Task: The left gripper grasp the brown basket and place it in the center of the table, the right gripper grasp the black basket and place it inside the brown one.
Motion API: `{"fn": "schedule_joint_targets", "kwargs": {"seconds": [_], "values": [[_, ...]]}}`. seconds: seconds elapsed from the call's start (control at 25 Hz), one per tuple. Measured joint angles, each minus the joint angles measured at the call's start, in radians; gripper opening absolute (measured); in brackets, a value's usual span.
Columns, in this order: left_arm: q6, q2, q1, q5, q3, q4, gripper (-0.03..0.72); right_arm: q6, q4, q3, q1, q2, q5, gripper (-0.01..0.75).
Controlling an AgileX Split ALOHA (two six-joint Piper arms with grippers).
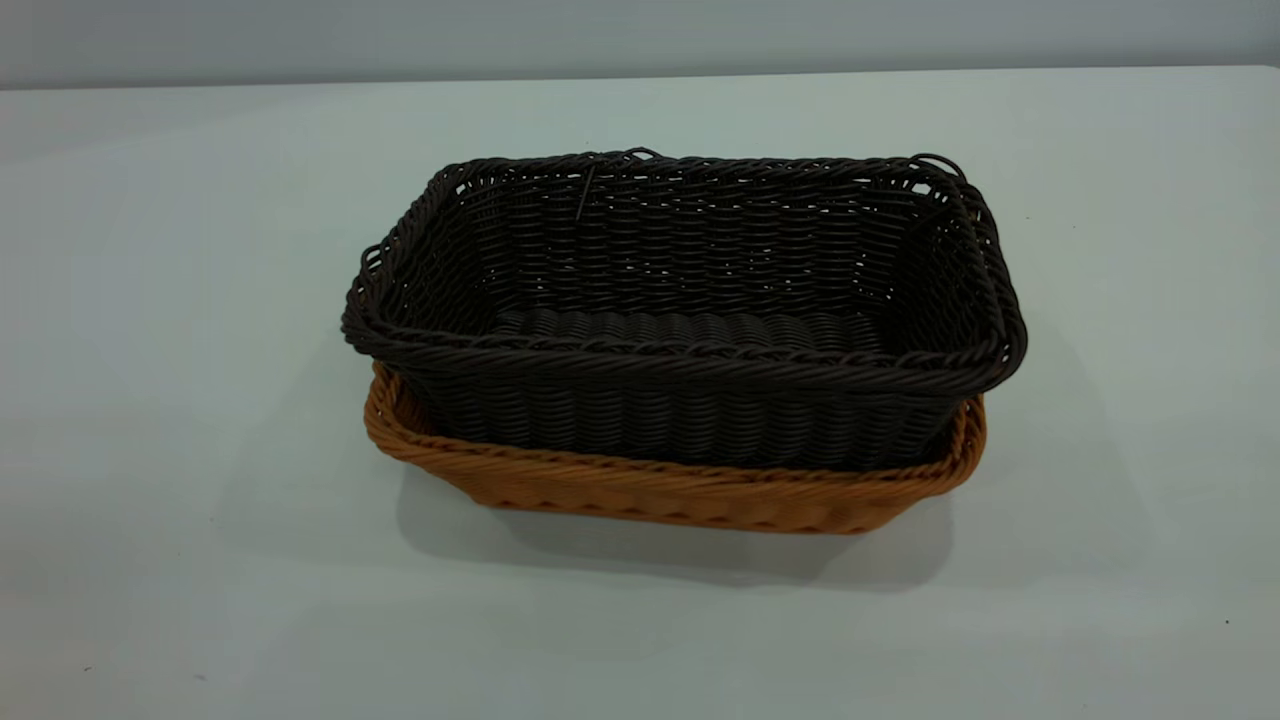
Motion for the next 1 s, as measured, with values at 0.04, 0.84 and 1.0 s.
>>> {"fn": "schedule_joint_targets", "kwargs": {"seconds": [0.04, 0.84, 1.0], "values": [[0.000, 0.000, 0.000, 0.000, 0.000, 0.000, 0.519, 0.000, 0.000, 0.000, 0.000, 0.000, 0.000, 0.591], [0.002, 0.000, 0.000, 0.000, 0.000, 0.000, 0.519, 0.093, -0.101, 0.000, -0.083, 0.000, -0.015, 0.591], [0.002, 0.000, 0.000, 0.000, 0.000, 0.000, 0.519, 0.215, -0.219, 0.004, -0.142, 0.000, -0.033, 0.591]]}}
